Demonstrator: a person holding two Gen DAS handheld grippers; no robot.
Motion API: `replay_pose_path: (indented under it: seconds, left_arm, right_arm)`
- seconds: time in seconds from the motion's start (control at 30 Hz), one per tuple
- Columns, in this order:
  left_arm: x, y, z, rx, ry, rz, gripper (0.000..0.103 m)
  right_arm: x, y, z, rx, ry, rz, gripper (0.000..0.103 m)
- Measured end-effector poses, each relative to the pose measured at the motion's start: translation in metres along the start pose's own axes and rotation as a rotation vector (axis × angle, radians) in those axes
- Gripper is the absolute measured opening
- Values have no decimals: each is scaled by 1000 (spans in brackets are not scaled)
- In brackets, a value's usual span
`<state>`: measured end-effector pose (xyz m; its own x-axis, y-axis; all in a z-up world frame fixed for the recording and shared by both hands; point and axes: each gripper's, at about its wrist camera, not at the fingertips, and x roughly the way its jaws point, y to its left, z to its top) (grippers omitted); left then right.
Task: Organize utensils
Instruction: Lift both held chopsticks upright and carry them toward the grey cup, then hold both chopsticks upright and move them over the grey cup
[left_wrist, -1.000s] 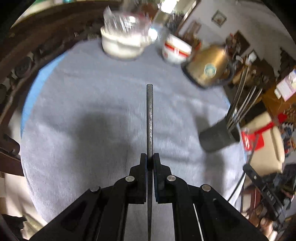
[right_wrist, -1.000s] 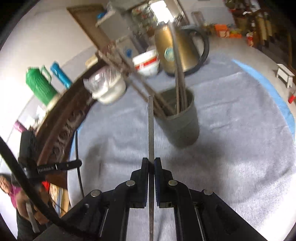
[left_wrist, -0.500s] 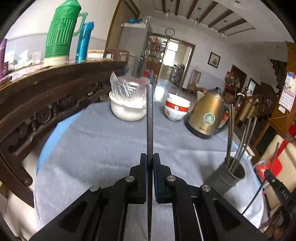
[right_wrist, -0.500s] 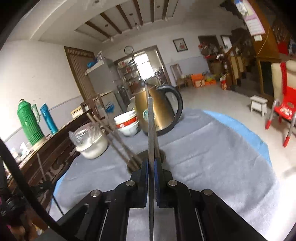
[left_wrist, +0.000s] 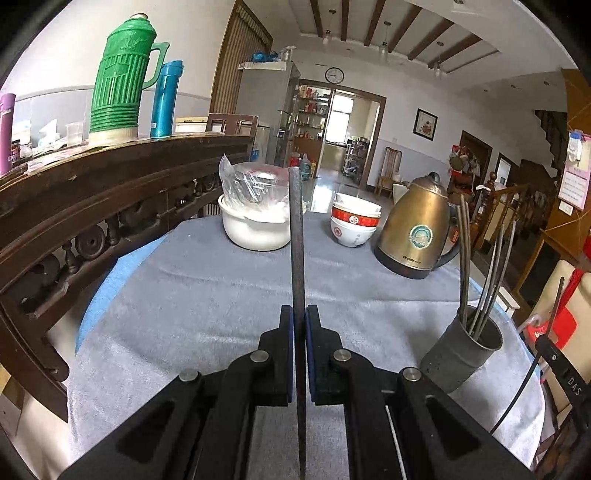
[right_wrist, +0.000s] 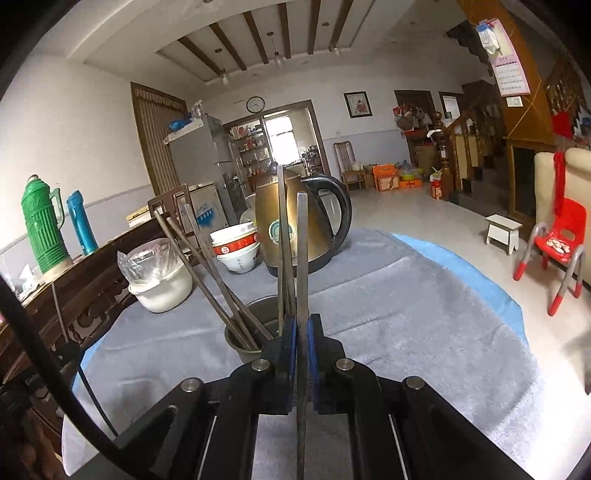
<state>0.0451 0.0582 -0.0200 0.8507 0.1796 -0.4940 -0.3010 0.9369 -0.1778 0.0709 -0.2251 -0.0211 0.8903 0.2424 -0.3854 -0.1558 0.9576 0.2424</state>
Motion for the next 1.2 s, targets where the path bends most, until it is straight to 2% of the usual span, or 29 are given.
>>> replay_pose_path:
  seconds: [0.3, 0.73, 1.2]
  left_arm:
    - [-19, 6, -5, 5, -18, -13, 7]
    - [-49, 11, -17, 16, -46, -39, 8]
    - [-56, 21, -19, -20, -53, -38, 7]
  right_arm:
    - [-20, -3, -1, -29, -11, 0, 7]
    - [-74, 3, -12, -103, -27, 32, 8]
    - [-88, -7, -15, -61, -16, 21, 8]
